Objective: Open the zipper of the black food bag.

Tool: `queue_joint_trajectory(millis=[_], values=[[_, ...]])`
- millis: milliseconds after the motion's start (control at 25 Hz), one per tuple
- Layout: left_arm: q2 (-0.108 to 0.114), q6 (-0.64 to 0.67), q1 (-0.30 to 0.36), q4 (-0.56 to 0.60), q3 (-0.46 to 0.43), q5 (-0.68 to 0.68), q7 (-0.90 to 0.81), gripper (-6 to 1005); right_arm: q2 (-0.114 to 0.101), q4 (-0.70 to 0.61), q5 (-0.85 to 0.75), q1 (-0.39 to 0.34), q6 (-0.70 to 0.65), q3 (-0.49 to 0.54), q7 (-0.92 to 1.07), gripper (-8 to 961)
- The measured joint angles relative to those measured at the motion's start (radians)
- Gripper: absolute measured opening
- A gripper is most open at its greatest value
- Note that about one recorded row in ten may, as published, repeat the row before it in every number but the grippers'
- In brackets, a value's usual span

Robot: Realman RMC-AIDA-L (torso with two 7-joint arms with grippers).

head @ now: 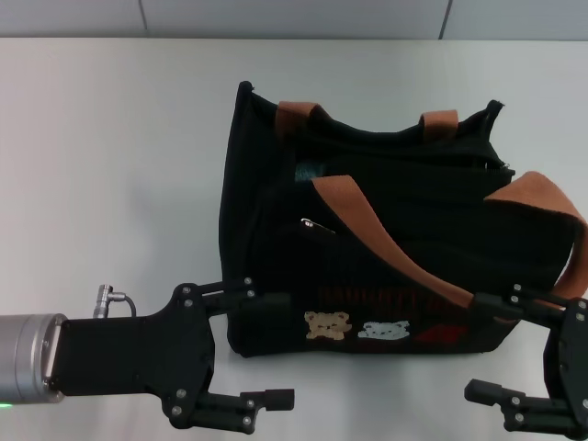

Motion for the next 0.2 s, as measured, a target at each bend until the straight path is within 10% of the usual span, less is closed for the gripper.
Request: queue_joint_trajectory(millis=[200], values=[[0.000, -0.002, -0.003, -0.012, -0.004, -0.001, 0.021, 827, 0.001, 0.001, 0.001, -0.003, 0.013, 0.007, -0.002, 786]])
